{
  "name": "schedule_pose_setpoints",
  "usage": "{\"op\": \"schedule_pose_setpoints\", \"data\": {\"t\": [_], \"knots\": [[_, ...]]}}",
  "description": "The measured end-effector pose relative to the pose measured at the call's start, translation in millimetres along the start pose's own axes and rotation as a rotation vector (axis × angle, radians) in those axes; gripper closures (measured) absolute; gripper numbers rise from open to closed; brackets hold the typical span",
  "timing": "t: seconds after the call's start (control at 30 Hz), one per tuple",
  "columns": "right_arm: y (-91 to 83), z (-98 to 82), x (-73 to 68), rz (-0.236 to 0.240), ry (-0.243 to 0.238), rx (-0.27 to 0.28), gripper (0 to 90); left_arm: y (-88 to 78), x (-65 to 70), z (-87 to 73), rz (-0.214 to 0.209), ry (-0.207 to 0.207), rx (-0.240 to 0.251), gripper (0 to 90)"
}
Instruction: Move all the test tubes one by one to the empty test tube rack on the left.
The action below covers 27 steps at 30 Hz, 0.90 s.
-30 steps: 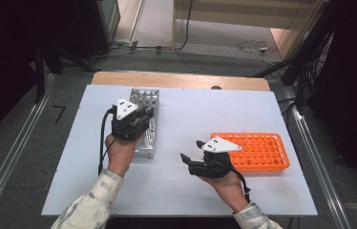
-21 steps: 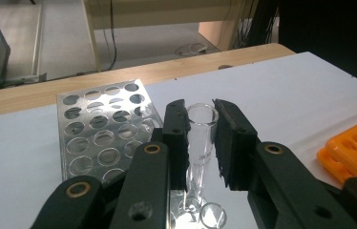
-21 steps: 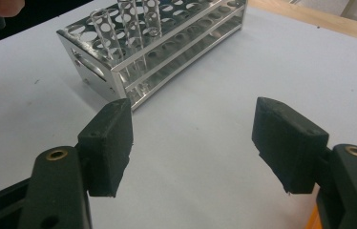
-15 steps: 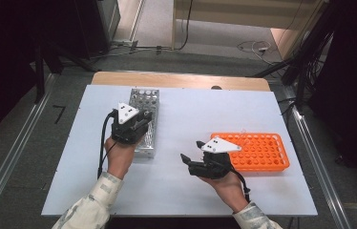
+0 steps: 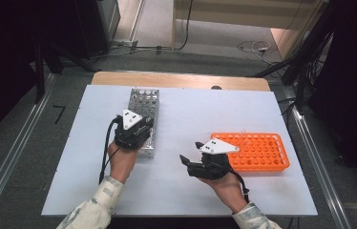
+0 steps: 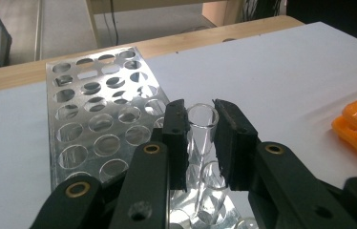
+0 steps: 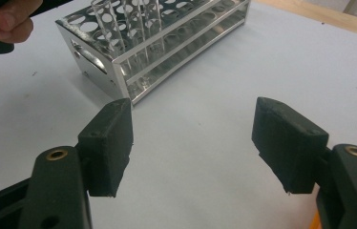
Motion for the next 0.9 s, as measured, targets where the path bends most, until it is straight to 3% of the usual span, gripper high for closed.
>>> {"op": "schedule_pose_setpoints", "data": {"t": [0.37,0.43,0.63,0.9], "knots": [[0.2,-0.5,0.0,0.001,0.0,0.004,29.0,-1.4,0.2,-1.3,-0.02,-0.025,0.01,71.1],[-1.7,-0.5,0.7,-0.003,0.005,0.004,29.1,-3.8,-0.1,0.1,-0.03,-0.037,0.018,67.5],[-12.6,-6.3,4.9,-0.02,0.005,0.005,28.9,-11.1,3.7,3.3,-0.056,-0.086,0.026,41.6],[-43.9,-23.1,22.6,-0.072,0.047,0.026,29.0,-22.7,9.5,7.1,-0.069,-0.097,0.046,29.9]]}}
Point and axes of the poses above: each handheld gripper's, and its own axes: y roughly forward along the jaws, z roughly out of its top, x roughly to its right, the point moved 3 cm from there along y, roughly forward along the jaws, and after that the axes turned 11 degrees about -y, right-handed, at the moved point
